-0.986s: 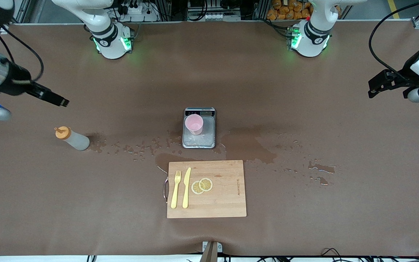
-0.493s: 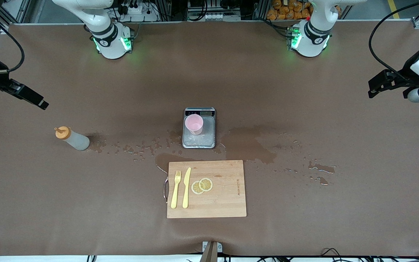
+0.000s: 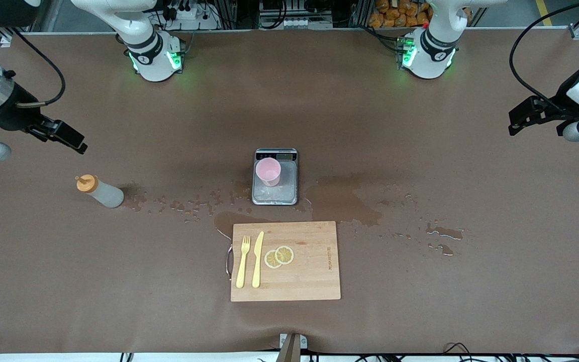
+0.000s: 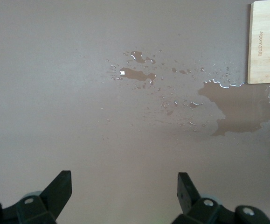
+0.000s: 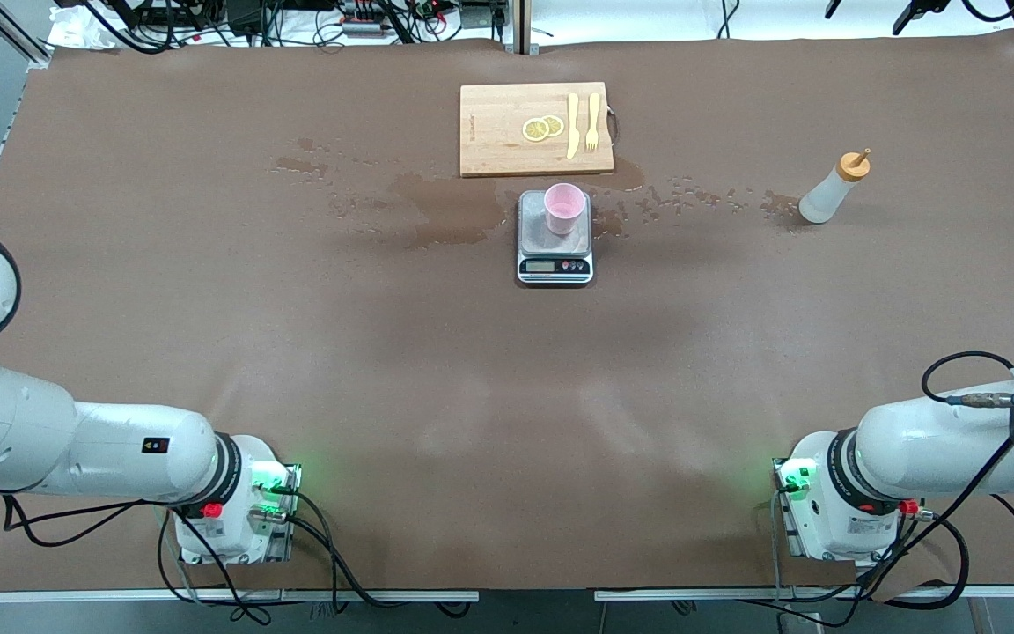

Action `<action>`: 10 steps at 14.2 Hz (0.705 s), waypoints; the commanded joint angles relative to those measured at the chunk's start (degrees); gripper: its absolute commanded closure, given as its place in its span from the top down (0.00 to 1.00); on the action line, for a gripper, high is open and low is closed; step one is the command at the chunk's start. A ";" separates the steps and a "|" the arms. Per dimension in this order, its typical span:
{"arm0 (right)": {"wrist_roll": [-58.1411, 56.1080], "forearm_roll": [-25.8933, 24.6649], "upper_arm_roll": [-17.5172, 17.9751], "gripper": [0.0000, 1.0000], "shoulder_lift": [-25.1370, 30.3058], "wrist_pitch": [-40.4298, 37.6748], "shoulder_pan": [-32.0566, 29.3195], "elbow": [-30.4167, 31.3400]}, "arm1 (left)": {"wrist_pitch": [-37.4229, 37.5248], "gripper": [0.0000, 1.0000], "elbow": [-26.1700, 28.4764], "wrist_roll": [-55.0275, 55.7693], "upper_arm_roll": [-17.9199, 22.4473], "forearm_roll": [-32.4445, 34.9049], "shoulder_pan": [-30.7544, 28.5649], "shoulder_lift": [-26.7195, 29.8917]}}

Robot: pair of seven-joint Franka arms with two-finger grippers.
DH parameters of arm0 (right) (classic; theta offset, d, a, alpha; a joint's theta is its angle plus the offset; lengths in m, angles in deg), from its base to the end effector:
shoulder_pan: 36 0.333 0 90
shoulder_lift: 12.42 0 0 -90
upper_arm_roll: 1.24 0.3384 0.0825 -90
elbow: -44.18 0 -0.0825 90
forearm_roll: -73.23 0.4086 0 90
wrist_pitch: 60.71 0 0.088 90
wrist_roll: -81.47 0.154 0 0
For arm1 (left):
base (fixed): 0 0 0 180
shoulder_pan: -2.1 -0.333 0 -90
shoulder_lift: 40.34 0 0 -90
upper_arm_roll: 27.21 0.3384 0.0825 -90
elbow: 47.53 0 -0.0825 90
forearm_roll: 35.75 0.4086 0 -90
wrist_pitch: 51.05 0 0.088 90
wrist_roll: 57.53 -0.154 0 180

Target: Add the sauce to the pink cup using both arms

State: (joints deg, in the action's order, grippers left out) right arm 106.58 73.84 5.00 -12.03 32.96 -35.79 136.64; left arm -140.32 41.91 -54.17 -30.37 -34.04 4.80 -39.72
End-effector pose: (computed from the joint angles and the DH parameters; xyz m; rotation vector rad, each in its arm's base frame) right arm 0.5799 0.0673 0.5881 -3.0828 0.5073 -0.0377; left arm 0.5723 -0.0542 0.6099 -3.1111 0.0671 -0.0160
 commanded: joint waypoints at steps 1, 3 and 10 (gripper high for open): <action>-1.64 -1.75 -0.27 1.00 0.66 0.28 0.93 0.61 | -0.03 1.00 0.04 0.07 -0.36 0.31 -0.32 0.35; -7.25 -1.66 -0.62 1.00 0.66 0.54 0.06 0.61 | -0.03 1.00 0.04 0.16 -0.36 0.31 -0.32 0.26; -7.45 -1.66 -0.53 1.00 0.92 0.19 -0.21 0.53 | -0.03 1.00 0.04 0.16 -0.36 0.31 -0.41 0.26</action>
State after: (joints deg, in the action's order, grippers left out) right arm 99.95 73.18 4.17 -11.99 33.04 -35.64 136.66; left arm -140.31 41.91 -54.17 -30.37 -34.04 4.79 -39.72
